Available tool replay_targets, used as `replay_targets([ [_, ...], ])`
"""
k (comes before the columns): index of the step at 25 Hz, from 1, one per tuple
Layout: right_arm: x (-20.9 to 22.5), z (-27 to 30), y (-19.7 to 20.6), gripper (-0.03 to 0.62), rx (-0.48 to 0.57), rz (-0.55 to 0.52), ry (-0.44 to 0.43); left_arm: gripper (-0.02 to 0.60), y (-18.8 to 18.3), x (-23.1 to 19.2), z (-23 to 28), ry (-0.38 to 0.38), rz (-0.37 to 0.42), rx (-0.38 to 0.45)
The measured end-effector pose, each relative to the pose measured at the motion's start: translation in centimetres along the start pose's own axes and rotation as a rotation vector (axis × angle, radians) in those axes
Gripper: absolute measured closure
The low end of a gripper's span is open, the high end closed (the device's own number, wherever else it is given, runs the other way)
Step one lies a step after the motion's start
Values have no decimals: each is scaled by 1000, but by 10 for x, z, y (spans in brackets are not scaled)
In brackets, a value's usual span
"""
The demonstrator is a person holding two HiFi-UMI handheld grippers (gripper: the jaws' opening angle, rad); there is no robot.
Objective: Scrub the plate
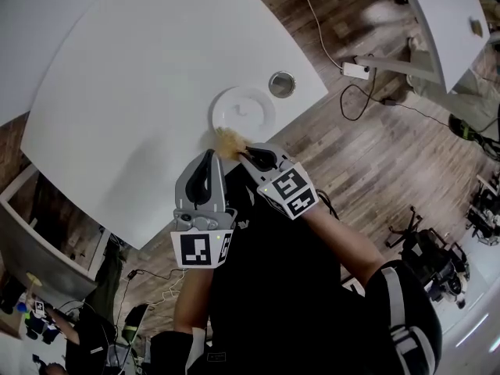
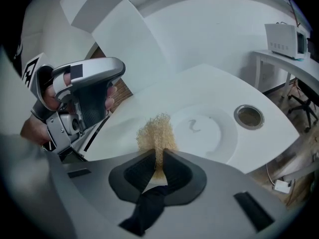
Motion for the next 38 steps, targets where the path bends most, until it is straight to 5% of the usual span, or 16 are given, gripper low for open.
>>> replay_targets([
  [18,76,-80,-10,549,146,71,220,578,-10,42,3,71,18,35],
  [38,-15,-185,-101,549,509,-134,191,578,-93,108,-58,65,154,232],
])
Point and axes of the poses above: the fingertips, and each gripper's own axes: z forward along the fingers, x to its right, y out of its underside, the point moved 1 cm from there along -z, backward along the fingers, and after that the axes turned 1 degree about x, right-handed, at the moved point
